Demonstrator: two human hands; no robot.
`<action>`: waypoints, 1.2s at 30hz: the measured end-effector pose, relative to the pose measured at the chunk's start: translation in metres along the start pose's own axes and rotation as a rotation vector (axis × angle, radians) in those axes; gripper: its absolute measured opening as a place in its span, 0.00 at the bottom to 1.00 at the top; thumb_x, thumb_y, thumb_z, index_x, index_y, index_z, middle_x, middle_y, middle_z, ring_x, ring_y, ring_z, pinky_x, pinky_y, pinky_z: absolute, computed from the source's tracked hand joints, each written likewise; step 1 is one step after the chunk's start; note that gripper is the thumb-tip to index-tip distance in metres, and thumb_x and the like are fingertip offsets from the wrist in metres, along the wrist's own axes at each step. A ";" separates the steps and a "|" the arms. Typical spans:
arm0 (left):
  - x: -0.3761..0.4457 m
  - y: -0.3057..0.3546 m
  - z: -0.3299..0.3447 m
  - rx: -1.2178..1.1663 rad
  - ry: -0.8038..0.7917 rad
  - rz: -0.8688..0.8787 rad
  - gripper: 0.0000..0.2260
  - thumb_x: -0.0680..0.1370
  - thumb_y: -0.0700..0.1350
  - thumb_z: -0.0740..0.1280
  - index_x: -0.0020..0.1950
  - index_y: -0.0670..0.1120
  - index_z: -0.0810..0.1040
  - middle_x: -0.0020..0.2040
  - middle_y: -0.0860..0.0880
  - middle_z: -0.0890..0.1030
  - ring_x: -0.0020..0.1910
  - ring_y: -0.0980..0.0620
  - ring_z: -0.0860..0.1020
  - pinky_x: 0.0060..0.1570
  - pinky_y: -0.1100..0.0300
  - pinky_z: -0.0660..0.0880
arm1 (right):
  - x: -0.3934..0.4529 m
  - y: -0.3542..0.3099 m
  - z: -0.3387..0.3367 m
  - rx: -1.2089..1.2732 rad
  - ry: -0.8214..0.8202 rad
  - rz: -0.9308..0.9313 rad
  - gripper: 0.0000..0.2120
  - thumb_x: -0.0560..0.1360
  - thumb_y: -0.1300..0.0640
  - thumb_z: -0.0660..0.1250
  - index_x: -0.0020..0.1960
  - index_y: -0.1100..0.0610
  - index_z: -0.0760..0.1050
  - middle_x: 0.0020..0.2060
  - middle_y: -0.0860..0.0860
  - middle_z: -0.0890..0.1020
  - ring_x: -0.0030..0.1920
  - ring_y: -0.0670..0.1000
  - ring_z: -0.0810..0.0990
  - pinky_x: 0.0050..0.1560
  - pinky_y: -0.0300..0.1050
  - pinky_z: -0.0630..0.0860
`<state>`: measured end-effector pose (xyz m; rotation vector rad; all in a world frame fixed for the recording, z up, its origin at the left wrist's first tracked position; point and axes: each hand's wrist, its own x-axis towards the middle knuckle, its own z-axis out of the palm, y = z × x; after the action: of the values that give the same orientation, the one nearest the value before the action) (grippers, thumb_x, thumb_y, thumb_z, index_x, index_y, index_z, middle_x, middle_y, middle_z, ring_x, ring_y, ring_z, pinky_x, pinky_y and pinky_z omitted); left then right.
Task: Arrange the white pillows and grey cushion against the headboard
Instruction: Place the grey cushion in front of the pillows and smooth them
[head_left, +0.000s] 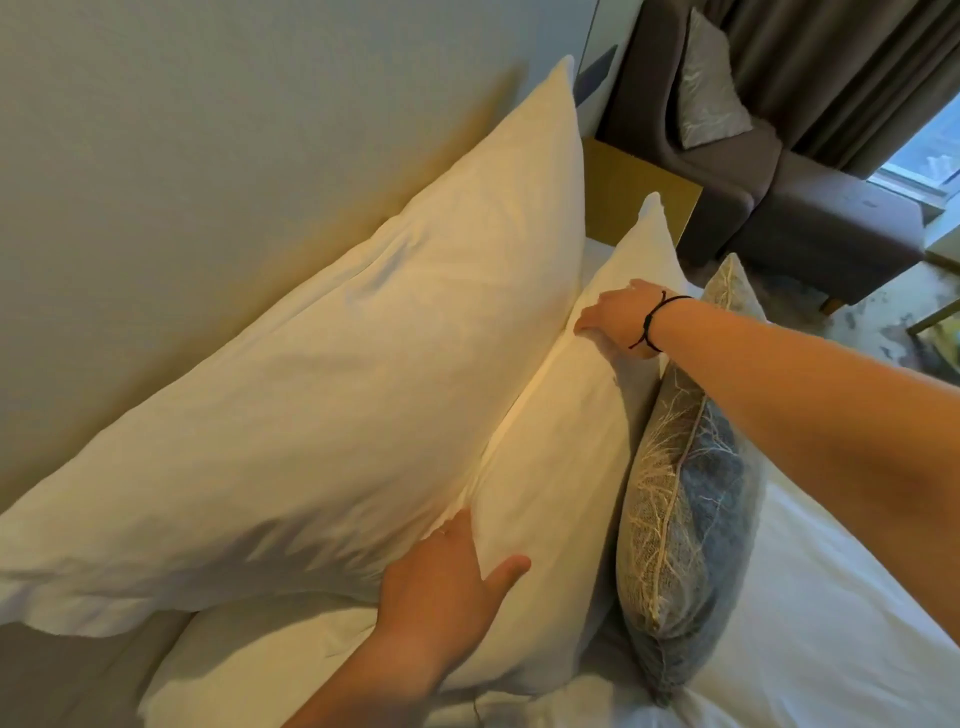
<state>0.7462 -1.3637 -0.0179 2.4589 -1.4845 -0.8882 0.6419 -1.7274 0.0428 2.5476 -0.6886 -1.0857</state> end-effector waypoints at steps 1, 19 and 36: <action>0.002 0.002 -0.001 0.060 0.010 0.011 0.34 0.71 0.77 0.50 0.65 0.56 0.72 0.59 0.53 0.80 0.57 0.47 0.79 0.51 0.52 0.74 | 0.002 0.003 0.000 -0.041 0.007 -0.011 0.30 0.75 0.61 0.64 0.74 0.45 0.60 0.69 0.51 0.71 0.69 0.57 0.68 0.69 0.59 0.64; -0.028 0.023 -0.033 0.251 0.163 0.272 0.17 0.79 0.59 0.62 0.35 0.50 0.74 0.31 0.48 0.81 0.31 0.47 0.80 0.28 0.57 0.65 | -0.017 -0.018 -0.016 -0.027 0.339 0.067 0.07 0.74 0.52 0.66 0.47 0.54 0.80 0.41 0.52 0.80 0.41 0.55 0.80 0.38 0.47 0.73; -0.022 -0.040 -0.035 -0.282 0.228 -0.003 0.03 0.79 0.43 0.67 0.46 0.47 0.75 0.43 0.48 0.80 0.44 0.46 0.77 0.40 0.54 0.69 | -0.143 -0.088 0.053 0.855 0.478 0.471 0.34 0.72 0.39 0.64 0.75 0.42 0.57 0.77 0.52 0.57 0.77 0.59 0.51 0.73 0.68 0.51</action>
<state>0.7888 -1.3316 0.0040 2.2686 -1.1911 -0.7308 0.5449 -1.5817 0.0544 2.8403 -1.7531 0.0273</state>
